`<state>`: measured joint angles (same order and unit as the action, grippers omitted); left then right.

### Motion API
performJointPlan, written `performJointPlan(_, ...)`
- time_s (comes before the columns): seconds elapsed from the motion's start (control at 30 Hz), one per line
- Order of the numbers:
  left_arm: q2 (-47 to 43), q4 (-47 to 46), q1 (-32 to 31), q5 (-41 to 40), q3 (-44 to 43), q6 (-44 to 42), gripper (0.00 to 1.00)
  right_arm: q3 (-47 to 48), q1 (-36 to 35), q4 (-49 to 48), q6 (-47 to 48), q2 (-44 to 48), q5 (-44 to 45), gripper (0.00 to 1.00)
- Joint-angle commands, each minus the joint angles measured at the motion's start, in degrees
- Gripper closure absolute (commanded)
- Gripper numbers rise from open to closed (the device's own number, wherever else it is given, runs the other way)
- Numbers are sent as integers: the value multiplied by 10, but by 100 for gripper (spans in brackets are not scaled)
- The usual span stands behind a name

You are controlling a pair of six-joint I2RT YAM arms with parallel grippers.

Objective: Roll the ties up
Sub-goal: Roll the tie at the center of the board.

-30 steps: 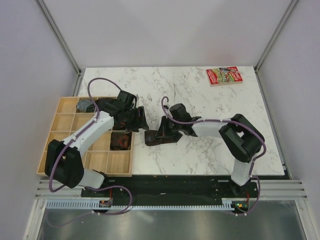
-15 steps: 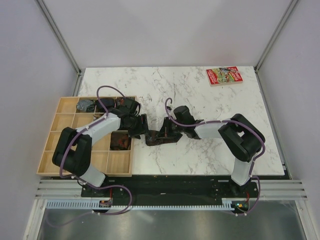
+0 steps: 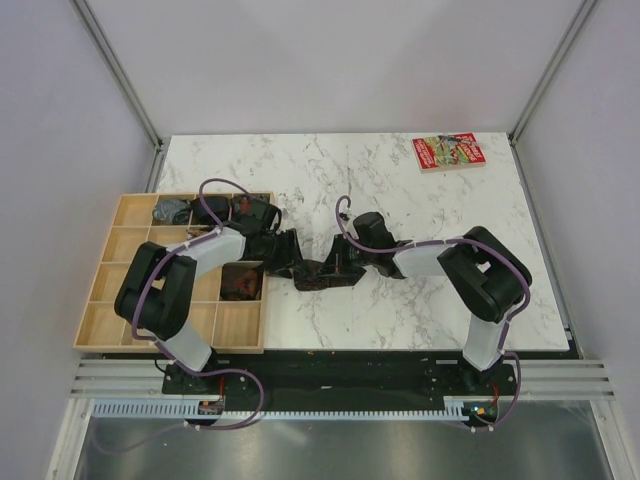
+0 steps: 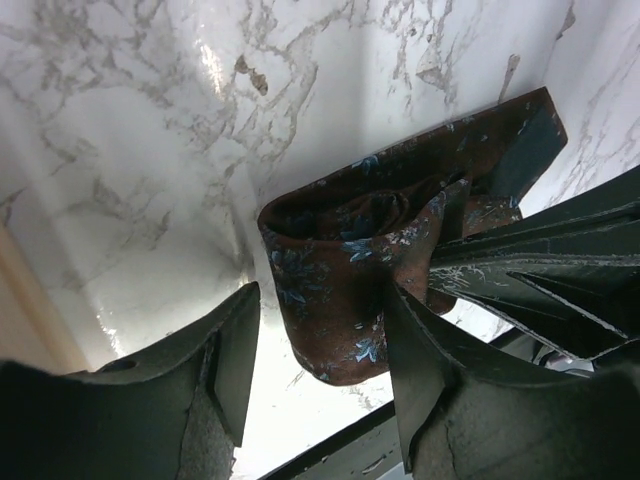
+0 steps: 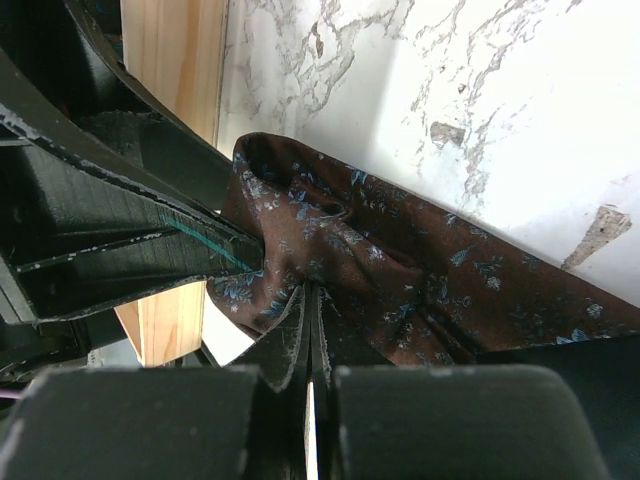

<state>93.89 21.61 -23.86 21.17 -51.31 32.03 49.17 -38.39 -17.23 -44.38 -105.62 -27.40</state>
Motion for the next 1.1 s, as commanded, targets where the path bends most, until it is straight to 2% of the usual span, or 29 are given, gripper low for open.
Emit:
performJointPlan(0.0, 20, -56, -8, 27, 27, 31, 45, -28, -1, 32, 15, -19, 21, 100)
performJointPlan(0.07, 18, -61, -9, 27, 33, 36, 52, -32, -1, 28, 15, -19, 19, 100)
performJointPlan(0.1, 17, -61, -12, 27, 33, 40, 60, -33, -1, 28, 15, -19, 19, 100)
performJointPlan(0.2, 5, -49, -20, 20, 30, 45, 74, -34, -1, 29, 15, -17, 17, 100)
performJointPlan(0.27, -5, -2, -28, -2, 10, 45, 77, -31, -1, 33, 15, -13, 17, 100)
performJointPlan(0.37, -15, 69, -43, -57, -26, 42, 79, -21, -1, 43, 15, 2, 17, 100)
performJointPlan(0.7, -2, 264, -83, -169, -154, 33, 80, -14, -2, 77, 10, 65, 26, 100)
performJointPlan(1.07, 68, 389, -133, -276, -283, 40, 80, -23, -22, 51, -15, 70, 27, 100)
